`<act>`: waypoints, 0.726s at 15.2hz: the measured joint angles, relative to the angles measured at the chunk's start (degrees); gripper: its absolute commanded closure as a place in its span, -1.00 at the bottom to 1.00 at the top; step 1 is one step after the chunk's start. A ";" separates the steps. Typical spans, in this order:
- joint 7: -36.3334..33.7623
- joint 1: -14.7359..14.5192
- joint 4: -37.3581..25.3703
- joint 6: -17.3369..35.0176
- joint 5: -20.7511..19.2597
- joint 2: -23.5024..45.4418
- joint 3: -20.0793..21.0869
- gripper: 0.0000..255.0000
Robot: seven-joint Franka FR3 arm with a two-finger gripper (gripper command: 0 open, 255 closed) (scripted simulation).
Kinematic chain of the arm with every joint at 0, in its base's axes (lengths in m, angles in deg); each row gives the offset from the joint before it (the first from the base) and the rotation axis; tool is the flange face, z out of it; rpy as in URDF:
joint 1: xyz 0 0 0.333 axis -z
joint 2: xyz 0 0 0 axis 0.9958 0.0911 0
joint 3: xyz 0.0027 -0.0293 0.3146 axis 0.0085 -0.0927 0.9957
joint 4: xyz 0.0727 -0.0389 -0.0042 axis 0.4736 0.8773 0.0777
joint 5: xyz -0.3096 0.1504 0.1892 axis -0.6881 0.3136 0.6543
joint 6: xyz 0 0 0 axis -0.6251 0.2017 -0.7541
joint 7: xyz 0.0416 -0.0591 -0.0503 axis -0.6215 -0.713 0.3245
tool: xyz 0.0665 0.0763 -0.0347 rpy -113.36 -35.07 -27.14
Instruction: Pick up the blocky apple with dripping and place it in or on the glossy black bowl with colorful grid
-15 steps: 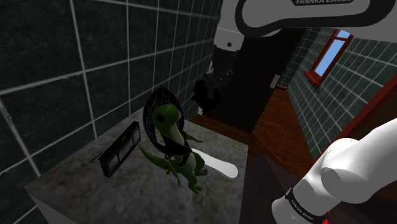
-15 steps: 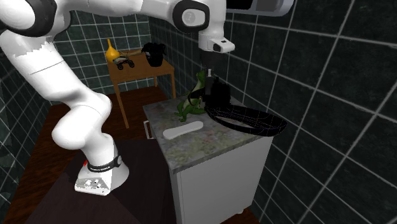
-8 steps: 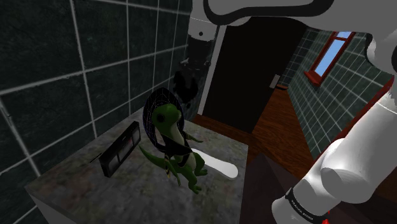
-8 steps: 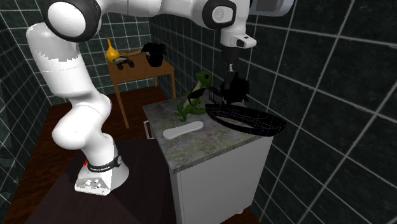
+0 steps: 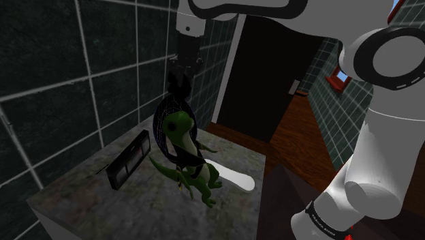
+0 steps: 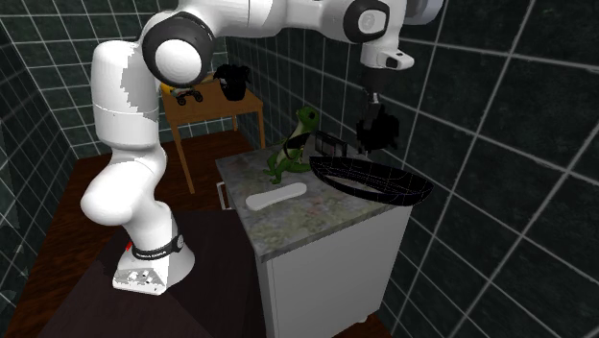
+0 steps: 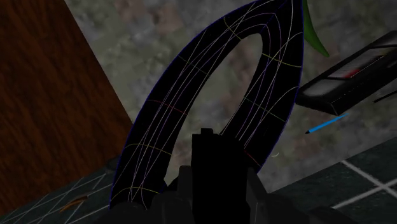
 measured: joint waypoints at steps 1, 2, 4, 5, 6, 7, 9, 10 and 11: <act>-0.12 0.00 0.34 0.45 -0.10 -0.15 -0.06 1.00; -0.12 0.01 0.64 1.34 -0.17 -0.20 -0.09 1.00; -0.03 -0.01 0.94 2.74 -0.32 -0.17 -0.15 1.00; -0.13 0.03 1.80 4.18 -0.18 -0.21 -0.14 1.00; 0.13 0.20 2.91 4.59 0.01 -0.19 -0.16 1.00; 0.27 0.32 3.78 5.32 0.05 -0.13 -0.19 1.00; -0.14 0.19 4.84 8.71 -0.11 0.31 -0.25 1.00; -0.21 0.13 5.13 8.73 -0.20 0.56 -0.27 1.00; -0.01 0.31 6.86 9.36 -0.17 0.87 -0.37 1.00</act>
